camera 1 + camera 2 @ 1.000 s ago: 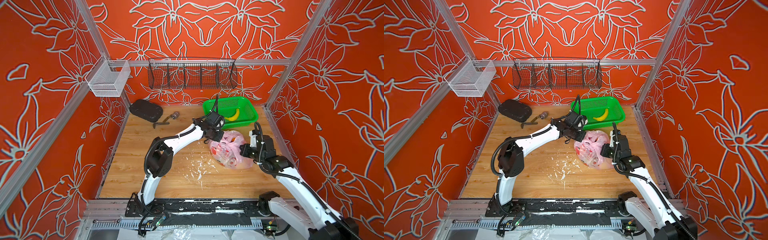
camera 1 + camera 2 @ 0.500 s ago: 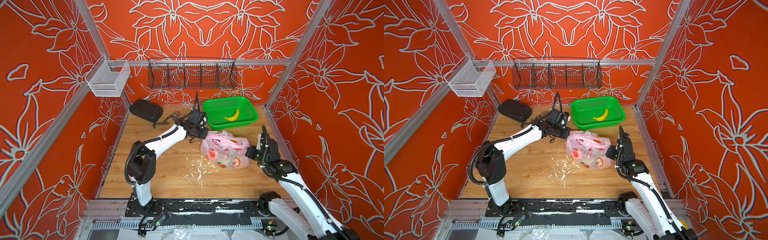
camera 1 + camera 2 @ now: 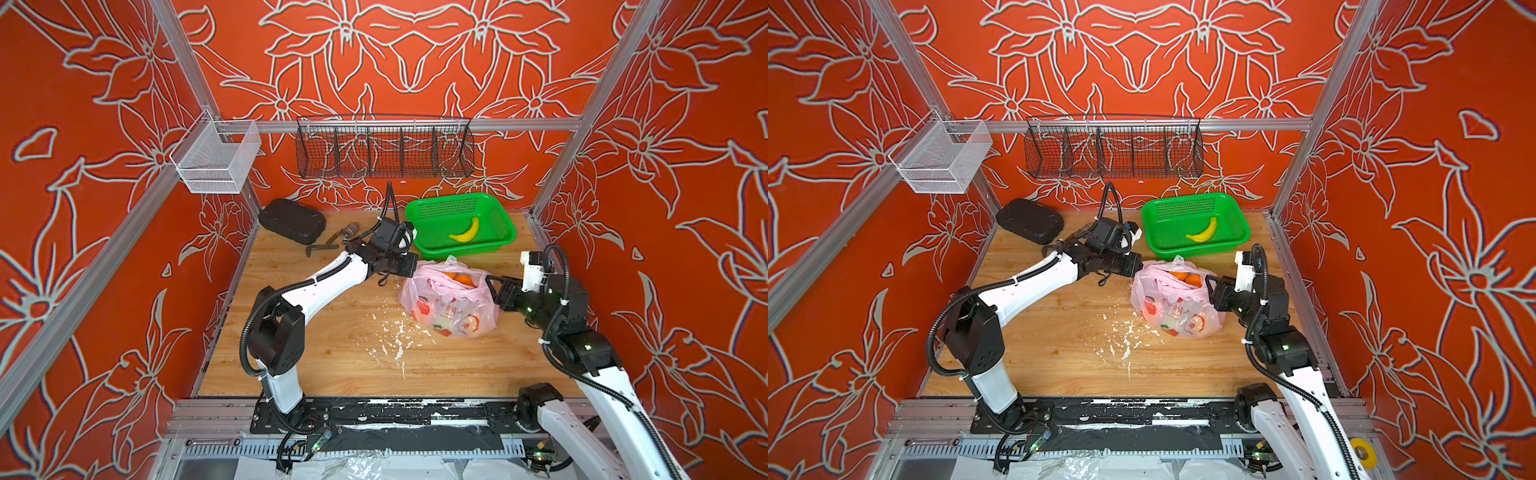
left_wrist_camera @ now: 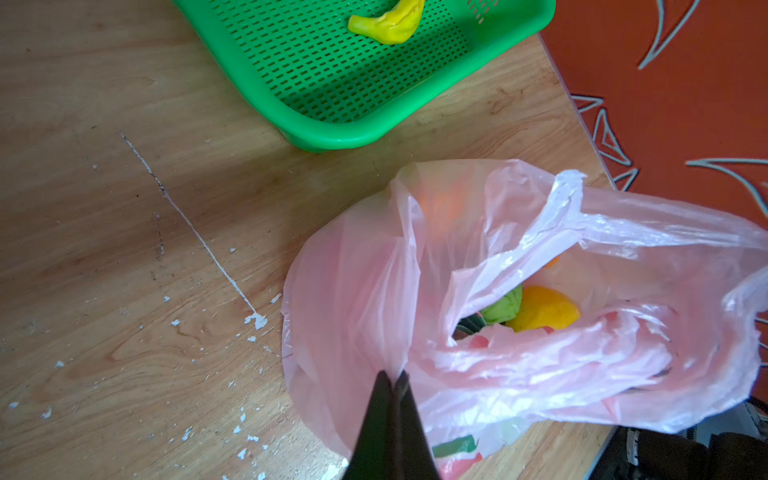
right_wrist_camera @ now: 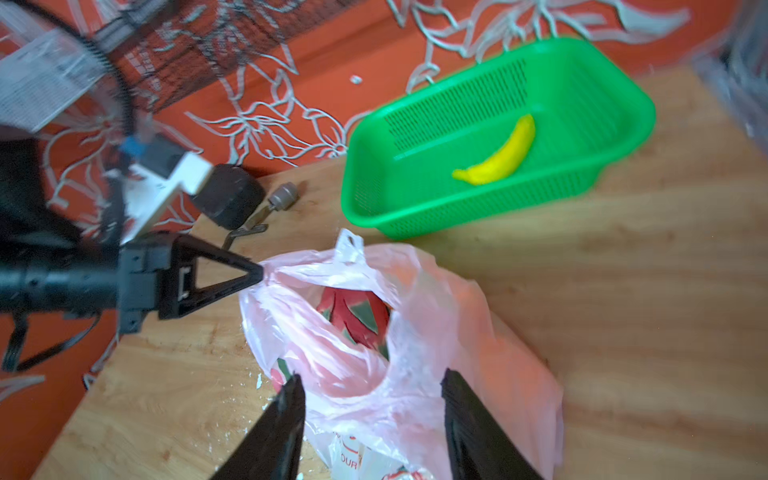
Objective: Untie the knot of the plastic bag and take out the fruit
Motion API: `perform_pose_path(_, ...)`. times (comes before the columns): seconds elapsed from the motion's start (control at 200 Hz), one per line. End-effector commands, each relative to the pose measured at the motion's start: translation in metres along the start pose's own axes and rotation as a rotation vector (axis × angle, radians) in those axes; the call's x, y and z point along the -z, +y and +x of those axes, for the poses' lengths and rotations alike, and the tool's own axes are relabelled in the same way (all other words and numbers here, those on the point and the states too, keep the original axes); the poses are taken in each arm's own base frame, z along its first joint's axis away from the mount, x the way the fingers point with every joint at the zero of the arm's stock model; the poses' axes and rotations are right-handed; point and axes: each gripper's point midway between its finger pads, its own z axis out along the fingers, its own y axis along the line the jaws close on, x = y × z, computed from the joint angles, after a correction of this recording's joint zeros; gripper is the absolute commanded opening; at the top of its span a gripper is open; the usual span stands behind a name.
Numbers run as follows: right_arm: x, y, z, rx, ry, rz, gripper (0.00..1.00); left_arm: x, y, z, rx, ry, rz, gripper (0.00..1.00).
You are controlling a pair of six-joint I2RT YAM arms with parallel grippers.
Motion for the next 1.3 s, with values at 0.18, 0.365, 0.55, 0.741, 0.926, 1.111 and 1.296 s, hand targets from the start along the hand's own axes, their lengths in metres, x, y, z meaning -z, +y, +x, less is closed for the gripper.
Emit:
perform_pose_path(0.18, -0.005, 0.053, 0.027, 0.825, 0.095, -0.317, 0.58, 0.023, -0.001, -0.010, -0.005, -0.063, -0.013, 0.00)
perform_pose_path(0.365, -0.030, 0.053, 0.073, 1.013, 0.276, -0.392, 0.60, 0.022, -0.001, -0.010, -0.009, -0.059, -0.009, 0.00)
perform_pose_path(0.55, -0.060, 0.045, 0.077, 1.060, 0.254, -0.342, 0.57, 0.021, -0.003, -0.008, -0.008, -0.053, 0.007, 0.00)
perform_pose_path(0.741, -0.077, 0.034, 0.076, 1.066, 0.254, -0.275, 0.20, 0.021, -0.001, -0.006, 0.008, -0.052, -0.004, 0.00)
perform_pose_path(0.926, -0.079, 0.031, 0.078, 1.065, 0.243, -0.264, 0.06, 0.022, 0.004, -0.005, 0.047, -0.051, -0.007, 0.00)
perform_pose_path(1.111, -0.079, 0.026, 0.052, 0.935, 0.134, -0.140, 0.00, 0.028, 0.016, 0.000, 0.072, -0.061, -0.039, 0.00)
perform_pose_path(1.296, -0.069, 0.013, 0.016, 0.777, -0.042, -0.017, 0.00, 0.032, 0.037, 0.019, 0.129, -0.057, -0.094, 0.00)
